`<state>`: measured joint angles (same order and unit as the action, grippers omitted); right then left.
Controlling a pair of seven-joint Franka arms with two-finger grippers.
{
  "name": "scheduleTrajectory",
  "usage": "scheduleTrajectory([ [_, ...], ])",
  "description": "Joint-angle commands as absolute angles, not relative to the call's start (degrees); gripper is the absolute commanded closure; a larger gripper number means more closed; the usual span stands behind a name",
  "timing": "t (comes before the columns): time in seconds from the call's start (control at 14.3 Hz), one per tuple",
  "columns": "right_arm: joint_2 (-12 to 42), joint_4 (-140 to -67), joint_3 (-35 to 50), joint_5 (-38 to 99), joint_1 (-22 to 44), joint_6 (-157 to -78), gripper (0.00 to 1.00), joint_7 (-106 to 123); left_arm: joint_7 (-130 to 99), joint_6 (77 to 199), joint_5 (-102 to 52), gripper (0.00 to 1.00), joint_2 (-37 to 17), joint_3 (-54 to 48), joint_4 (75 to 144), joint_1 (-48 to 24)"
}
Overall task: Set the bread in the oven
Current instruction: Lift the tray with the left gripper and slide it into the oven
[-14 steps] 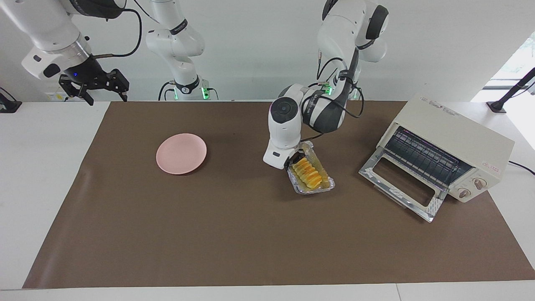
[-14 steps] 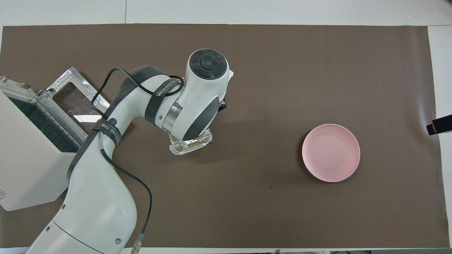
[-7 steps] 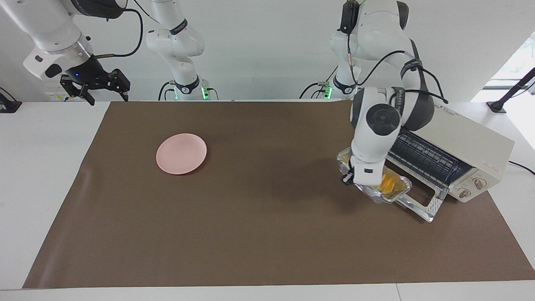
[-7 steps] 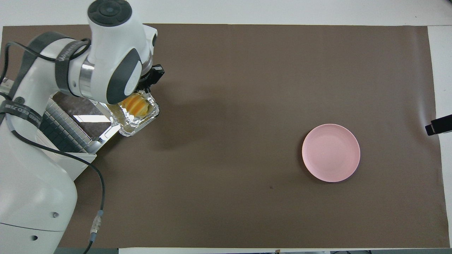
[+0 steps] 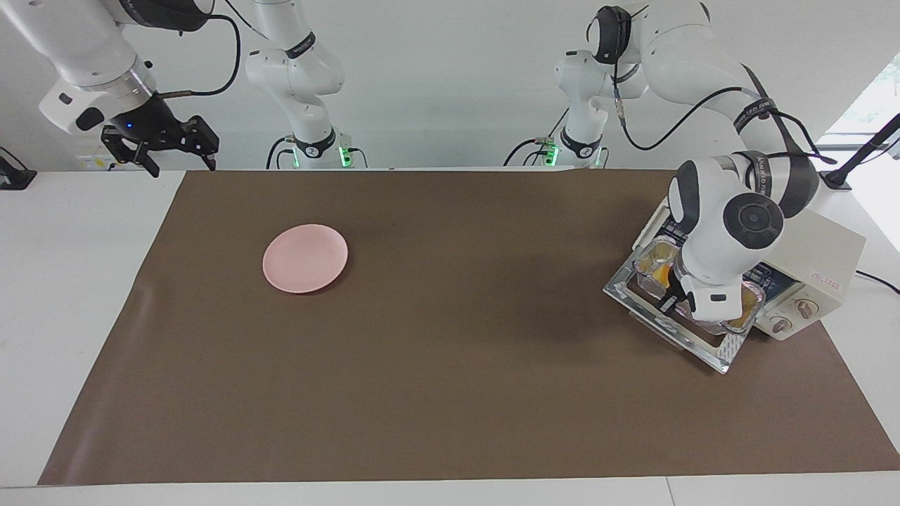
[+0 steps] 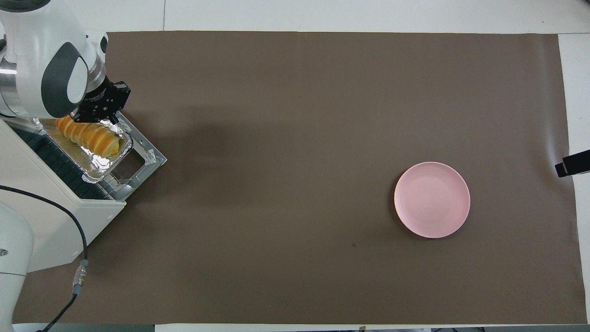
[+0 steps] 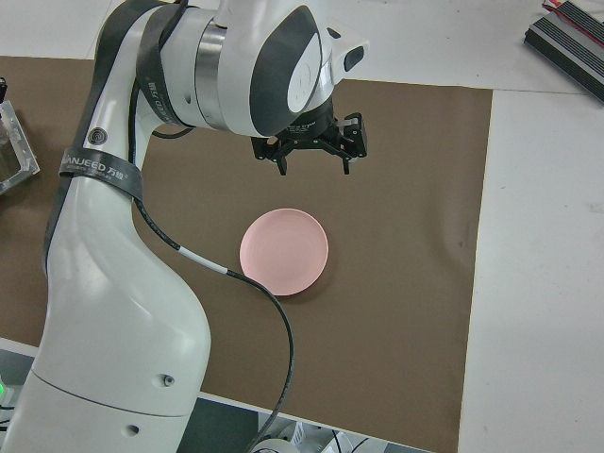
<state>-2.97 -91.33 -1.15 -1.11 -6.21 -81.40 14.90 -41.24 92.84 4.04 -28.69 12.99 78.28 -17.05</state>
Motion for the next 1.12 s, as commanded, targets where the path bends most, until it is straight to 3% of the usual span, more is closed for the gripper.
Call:
scheduleTrajectory([
  [0.0,-3.9,-92.0,-0.7,-1.2,-6.6,-80.9,0.0,14.3,-38.7,91.8,6.5,1.0,-24.7,14.0,84.8,-17.0],
  [0.49,-3.9,-92.0,-0.7,-1.2,-6.6,-81.0,0.0,14.3,-39.1,91.9,9.0,1.0,-21.0,14.2,93.2,-15.6],
  [0.77,-3.9,-91.9,-0.7,-1.2,-6.6,-80.9,0.0,14.3,-38.6,93.6,9.0,1.0,-20.5,14.8,94.6,-14.2],
  [0.84,-3.9,-92.0,-0.7,-1.2,-6.6,-80.9,0.0,14.3,-38.4,94.1,9.0,0.89,-20.5,14.8,94.5,-14.2],
  [0.91,-3.9,-92.0,-0.7,-1.2,-6.6,-80.9,0.0,14.3,-38.1,95.2,9.0,0.01,-20.5,14.7,94.6,-14.2],
  [1.05,-3.9,-92.0,-0.7,-1.2,-6.6,-80.9,0.0,14.3,-37.3,97.3,8.9,0.0,-20.6,14.7,94.6,-14.0],
])
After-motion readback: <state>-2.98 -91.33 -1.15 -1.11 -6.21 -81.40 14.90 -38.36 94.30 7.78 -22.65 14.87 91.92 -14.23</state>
